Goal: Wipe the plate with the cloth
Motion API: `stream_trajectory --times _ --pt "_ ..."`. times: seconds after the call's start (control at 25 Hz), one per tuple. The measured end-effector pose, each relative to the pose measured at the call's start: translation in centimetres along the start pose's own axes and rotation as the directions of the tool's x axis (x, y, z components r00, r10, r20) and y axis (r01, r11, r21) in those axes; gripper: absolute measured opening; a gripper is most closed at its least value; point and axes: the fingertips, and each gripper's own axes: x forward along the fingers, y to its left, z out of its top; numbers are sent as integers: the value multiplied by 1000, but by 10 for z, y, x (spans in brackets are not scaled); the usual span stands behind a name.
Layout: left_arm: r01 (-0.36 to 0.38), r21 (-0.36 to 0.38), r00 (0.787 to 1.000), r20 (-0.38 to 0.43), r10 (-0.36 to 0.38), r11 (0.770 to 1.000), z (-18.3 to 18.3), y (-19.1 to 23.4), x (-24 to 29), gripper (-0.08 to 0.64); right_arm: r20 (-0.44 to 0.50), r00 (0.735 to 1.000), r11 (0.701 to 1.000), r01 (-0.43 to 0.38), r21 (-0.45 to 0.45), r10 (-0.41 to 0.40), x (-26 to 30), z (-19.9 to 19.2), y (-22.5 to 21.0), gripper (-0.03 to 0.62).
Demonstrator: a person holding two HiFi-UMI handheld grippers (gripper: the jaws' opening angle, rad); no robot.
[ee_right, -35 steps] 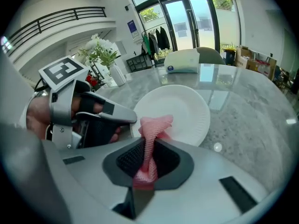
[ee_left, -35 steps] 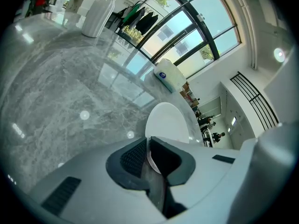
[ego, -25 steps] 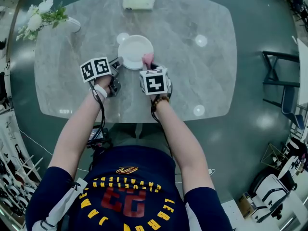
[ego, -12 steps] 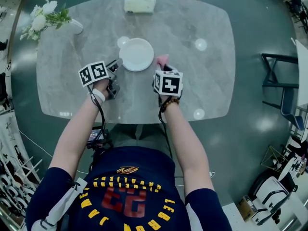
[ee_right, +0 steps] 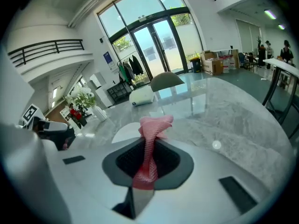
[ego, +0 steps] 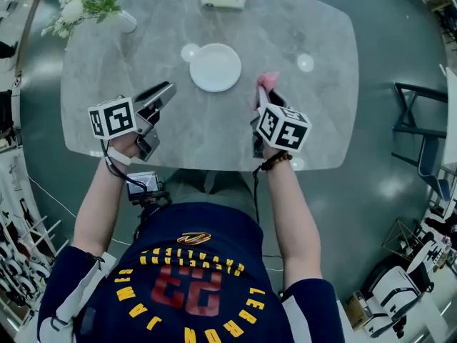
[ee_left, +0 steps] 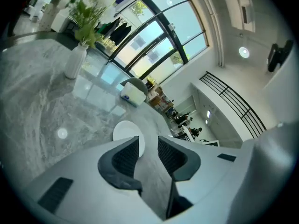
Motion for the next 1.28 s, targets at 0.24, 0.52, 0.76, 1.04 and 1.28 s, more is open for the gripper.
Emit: stream_trajectory --times 0.24,0.52,0.76,1.04,1.28 --pt "-13 248 981 189 -35 969 40 -90 -75 127 140 986 994 -85 -75 95 -57 43 48 41" --pt "-102 494 953 298 -58 864 45 -162 -114 127 256 941 952 -154 -265 223 -117 69 112 40" --pt "-45 515 890 410 -199 856 76 -212 -155 126 294 860 876 -295 -381 417 -155 84 188 40" --pt "-188 625 830 514 -217 758 94 -233 -173 126 401 776 843 -296 -449 486 -194 111 223 40" --pt "-180 625 856 480 -193 759 81 -222 -159 126 420 746 818 -287 -499 517 -198 112 228 40"
